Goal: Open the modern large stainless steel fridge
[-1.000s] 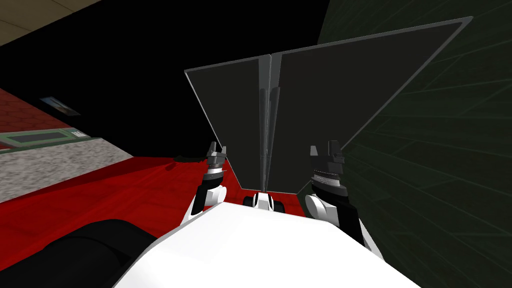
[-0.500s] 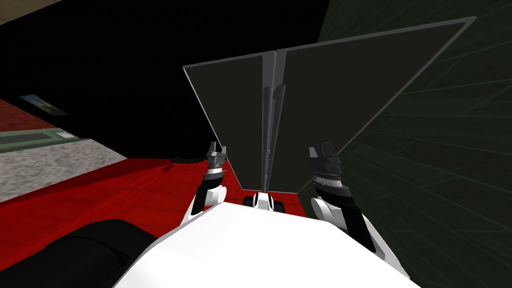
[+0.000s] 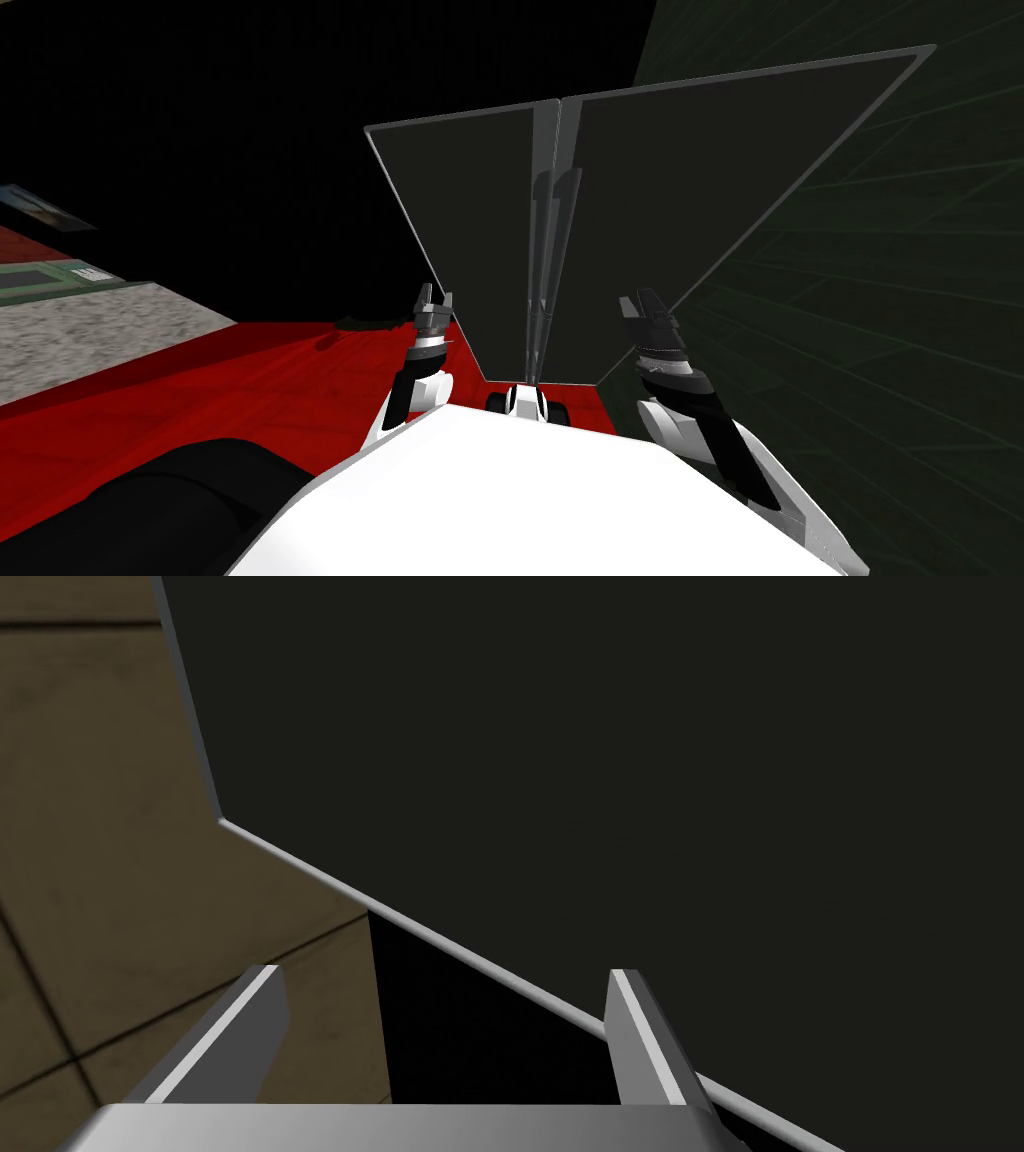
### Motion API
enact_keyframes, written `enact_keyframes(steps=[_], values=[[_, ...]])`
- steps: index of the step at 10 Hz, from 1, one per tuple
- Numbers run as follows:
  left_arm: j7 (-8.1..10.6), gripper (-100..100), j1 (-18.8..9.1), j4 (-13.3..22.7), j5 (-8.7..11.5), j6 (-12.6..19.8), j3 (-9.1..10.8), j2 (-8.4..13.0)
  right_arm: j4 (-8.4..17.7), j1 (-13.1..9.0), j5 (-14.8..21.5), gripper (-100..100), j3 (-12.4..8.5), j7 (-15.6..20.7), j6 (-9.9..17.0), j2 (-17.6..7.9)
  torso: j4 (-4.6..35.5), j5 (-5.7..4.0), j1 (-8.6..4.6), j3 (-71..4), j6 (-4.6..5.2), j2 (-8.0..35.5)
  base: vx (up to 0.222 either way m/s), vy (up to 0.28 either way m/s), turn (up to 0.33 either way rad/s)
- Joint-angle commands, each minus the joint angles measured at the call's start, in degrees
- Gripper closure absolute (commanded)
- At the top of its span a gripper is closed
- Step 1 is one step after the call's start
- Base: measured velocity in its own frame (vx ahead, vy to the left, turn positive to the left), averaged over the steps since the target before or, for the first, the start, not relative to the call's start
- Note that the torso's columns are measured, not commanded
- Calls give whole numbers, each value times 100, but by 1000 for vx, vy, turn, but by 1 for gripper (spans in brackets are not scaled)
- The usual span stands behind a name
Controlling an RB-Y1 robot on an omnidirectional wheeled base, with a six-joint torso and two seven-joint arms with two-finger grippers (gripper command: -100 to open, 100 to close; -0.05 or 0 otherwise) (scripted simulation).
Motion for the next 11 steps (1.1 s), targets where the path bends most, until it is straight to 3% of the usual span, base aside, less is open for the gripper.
enact_keyframes(steps=[1, 4, 5, 6, 7, 8, 9, 10, 11], values=[[0, 0, 0, 0, 0, 0, 0, 0, 134, 27, 14, -100, -173, 52, -34, -410, 0, 3, 10, 0, 0, 1, 2, 74, -43], [0, 0, 0, 0, 0, 0, 0, 0, 316, 66, 39, -100, -421, 130, -80, -897, 0, 0, -2, 0, -2, 1, 8, 72, -61], [0, 0, 0, 0, 0, 0, 0, 0, 316, 66, 39, -100, -421, 130, -80, -942, 0, 0, 0, 0, 0, 0, 8, 60, -50], [0, 0, 0, 0, 0, 0, 0, 0, 410, 87, 53, -100, -553, 172, -106, -1172, 0, 0, -2, 1, -2, 1, 8, 72, -77], [0, 0, 0, 0, 0, 0, 0, 0, 410, 87, 53, -100, -553, 172, -106, -1212, 0, 1, 3, 1, 0, 2, 6, 73, -49], [0, 0, 0, 0, 0, 0, 0, 0, 506, 109, 67, -100, -690, 215, -132, -1440, 0, 1, 4, 1, -2, 2, -8, 90, -91], [0, 0, 0, 0, 0, 0, 0, 0, 506, 109, 67, -100, -690, 215, -132, -1484, 1, 2, 7, 3, 0, 6, -4, 73, -50], [0, 0, -1, 0, 0, 0, 0, 0, 605, 132, 81, -100, -831, 259, -159, -1719, 1, 1, 0, 2, -2, 3, 23, 76, -86], [0, 0, 0, 0, 0, 0, 0, 0, 605, 132, 81, -100, -831, 259, -159, -1758, -2, 0, 0, -3, 0, -6, 15, 71, -50]])
